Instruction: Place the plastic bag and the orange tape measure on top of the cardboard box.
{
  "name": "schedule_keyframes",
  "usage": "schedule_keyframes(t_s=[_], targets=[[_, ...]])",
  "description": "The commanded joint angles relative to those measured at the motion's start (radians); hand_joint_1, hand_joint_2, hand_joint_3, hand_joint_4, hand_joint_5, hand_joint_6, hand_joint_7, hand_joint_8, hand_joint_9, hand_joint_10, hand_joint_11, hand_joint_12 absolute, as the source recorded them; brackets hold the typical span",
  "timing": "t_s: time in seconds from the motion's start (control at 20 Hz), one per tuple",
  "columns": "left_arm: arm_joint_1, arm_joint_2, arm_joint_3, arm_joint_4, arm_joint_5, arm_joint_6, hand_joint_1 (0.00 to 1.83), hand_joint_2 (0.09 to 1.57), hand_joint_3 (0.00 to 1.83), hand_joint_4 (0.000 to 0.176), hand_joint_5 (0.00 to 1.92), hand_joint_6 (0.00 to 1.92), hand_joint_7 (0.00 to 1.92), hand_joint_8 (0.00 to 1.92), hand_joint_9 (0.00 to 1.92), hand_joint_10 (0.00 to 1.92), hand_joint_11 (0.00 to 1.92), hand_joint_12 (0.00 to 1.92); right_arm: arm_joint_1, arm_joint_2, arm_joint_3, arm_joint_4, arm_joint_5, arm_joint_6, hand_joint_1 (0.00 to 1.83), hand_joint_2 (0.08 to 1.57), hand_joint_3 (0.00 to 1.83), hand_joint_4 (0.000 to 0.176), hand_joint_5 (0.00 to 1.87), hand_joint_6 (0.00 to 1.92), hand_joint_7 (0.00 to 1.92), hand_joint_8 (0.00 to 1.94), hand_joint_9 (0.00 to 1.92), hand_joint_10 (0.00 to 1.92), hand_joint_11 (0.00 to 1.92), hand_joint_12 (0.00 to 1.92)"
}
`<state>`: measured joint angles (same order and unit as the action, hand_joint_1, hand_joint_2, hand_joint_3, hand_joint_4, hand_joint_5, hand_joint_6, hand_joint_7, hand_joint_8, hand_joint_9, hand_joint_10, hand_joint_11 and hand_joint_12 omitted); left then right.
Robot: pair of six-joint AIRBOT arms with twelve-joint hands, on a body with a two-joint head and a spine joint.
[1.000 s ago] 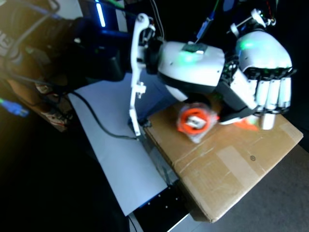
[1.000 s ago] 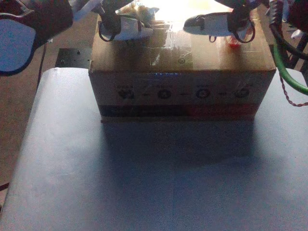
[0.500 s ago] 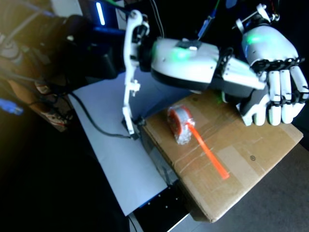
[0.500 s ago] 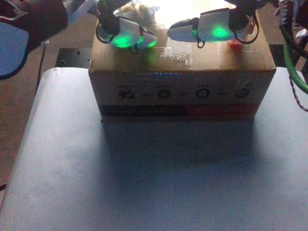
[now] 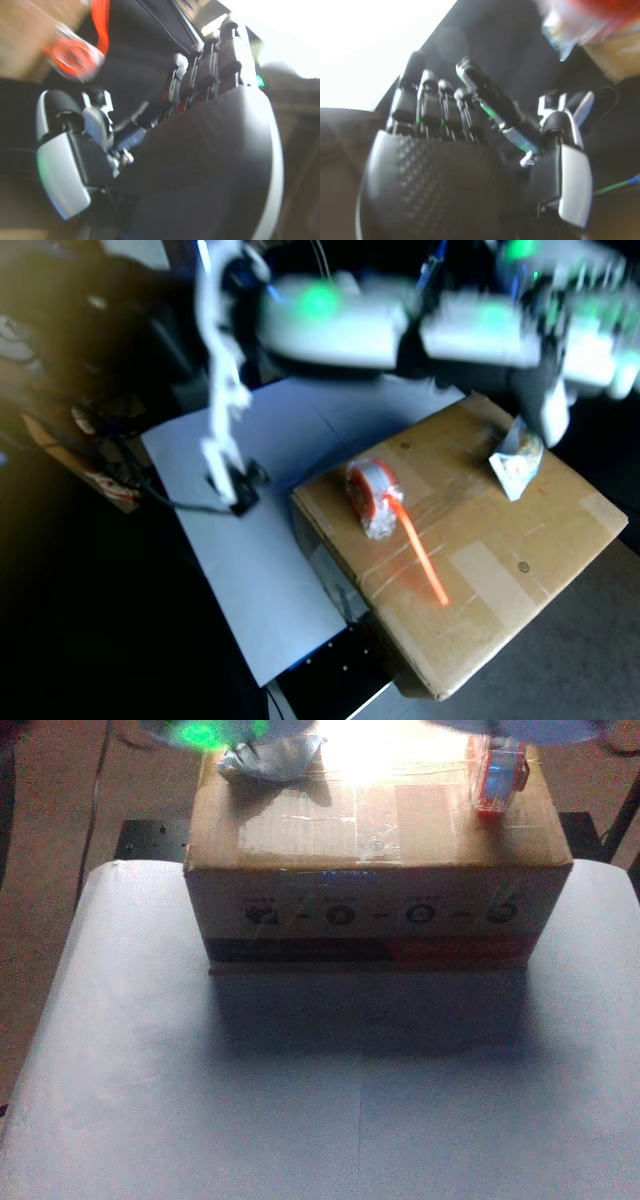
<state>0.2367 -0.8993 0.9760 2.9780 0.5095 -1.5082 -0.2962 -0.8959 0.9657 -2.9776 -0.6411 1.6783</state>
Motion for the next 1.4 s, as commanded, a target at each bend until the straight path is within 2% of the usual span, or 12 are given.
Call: schedule_keyframes(t_s=[0.0,0.1,0.15,0.2,0.7,0.9,1.05,1.15,1.2,1.25,1.3,1.35], targets=[[-0.015,0.031,-0.019,0.034,0.215,0.003,0.66,0.92,0.00,0.003,0.33,0.03,0.22,0.01,0.17,0.03,0.00,1.15,0.015,0.010,-0.016,-0.034,-0.180,0.000,0.33,0.94,0.00,0.000,0.00,0.00,0.00,0.00,0.00,0.00,0.00,0.68],[-0.015,0.113,-0.080,0.034,0.312,0.002,0.71,0.94,0.00,0.000,0.39,0.04,0.26,0.01,0.22,0.13,0.00,1.55,0.012,0.062,-0.059,-0.034,-0.247,0.000,0.37,0.98,0.01,0.000,0.00,0.00,0.00,0.00,0.00,0.00,0.00,0.36],[-0.013,0.129,-0.090,0.034,0.332,-0.020,0.74,0.96,0.01,0.000,0.41,0.05,0.30,0.03,0.26,0.17,0.00,1.39,0.003,0.099,-0.078,-0.034,-0.280,0.000,0.42,0.94,0.00,0.000,0.01,0.00,0.18,0.08,0.24,0.16,0.00,1.73],[-0.012,0.127,-0.085,0.034,0.346,-0.046,0.75,0.97,0.00,0.000,0.42,0.06,0.33,0.02,0.23,0.25,0.00,1.39,-0.017,0.130,-0.098,-0.034,-0.310,0.001,0.44,0.97,0.01,0.000,0.00,0.00,0.11,0.48,0.01,1.06,0.00,1.91],[0.256,0.282,-0.153,0.034,0.882,-0.367,0.51,1.31,0.00,0.000,0.13,0.61,0.30,0.01,0.06,0.62,0.00,1.34,-0.219,0.240,-0.158,-0.034,-0.698,0.205,0.42,1.40,0.00,0.000,0.01,0.00,0.00,0.00,0.00,0.00,0.00,0.90],[0.406,0.280,-0.154,0.013,1.062,-0.432,0.46,1.20,0.00,0.000,0.19,0.60,0.41,0.02,0.21,0.52,0.00,1.26,-0.326,0.267,-0.188,0.005,-0.855,0.209,0.37,1.37,0.00,0.000,0.18,0.99,0.31,0.05,0.01,0.66,0.00,0.89],[0.515,0.254,-0.148,-0.053,1.150,-0.510,0.38,1.24,0.00,0.000,0.10,0.30,0.35,0.01,0.24,0.42,0.00,1.27,-0.452,0.240,-0.157,0.064,-0.963,0.400,0.37,1.32,0.00,0.000,0.00,0.80,0.28,0.04,0.03,0.89,0.00,1.01],[0.611,0.227,-0.138,-0.103,1.249,-0.567,0.49,1.28,0.00,0.000,0.23,0.46,0.32,0.01,0.22,0.47,0.00,1.15,-0.573,0.223,-0.133,0.128,-1.113,0.522,0.23,1.26,0.00,0.000,0.01,0.40,0.24,0.00,0.07,0.27,0.00,0.25],[0.623,0.219,-0.135,-0.111,1.257,-0.571,0.62,1.29,0.00,0.008,0.26,0.63,0.26,0.00,0.19,0.37,0.00,1.08,-0.595,0.225,-0.139,0.142,-1.122,0.523,0.30,1.25,0.00,0.000,0.01,0.66,0.29,0.01,0.15,0.18,0.00,0.34],[0.621,0.214,-0.132,-0.108,1.257,-0.572,0.72,1.36,0.00,0.130,0.44,1.52,0.36,0.03,0.27,0.27,0.00,0.97,-0.597,0.219,-0.143,0.135,-1.122,0.523,0.17,1.28,0.00,0.016,0.00,0.60,0.21,0.00,0.06,0.07,0.00,0.03],[0.624,0.208,-0.131,-0.109,1.257,-0.572,0.86,1.36,0.00,0.031,0.56,1.61,0.37,0.01,0.27,0.17,0.00,0.93,-0.597,0.215,-0.142,0.124,-1.122,0.522,0.28,1.26,0.00,0.025,0.00,0.93,0.34,0.04,0.28,0.08,0.00,0.72],[0.630,0.202,-0.131,-0.107,1.257,-0.572,0.85,1.35,0.00,0.069,0.56,1.62,0.35,0.00,0.26,0.15,0.00,0.88,-0.596,0.213,-0.142,0.107,-1.122,0.522,0.40,1.25,0.00,0.011,0.00,0.68,0.25,0.03,0.28,0.11,0.00,1.08]])
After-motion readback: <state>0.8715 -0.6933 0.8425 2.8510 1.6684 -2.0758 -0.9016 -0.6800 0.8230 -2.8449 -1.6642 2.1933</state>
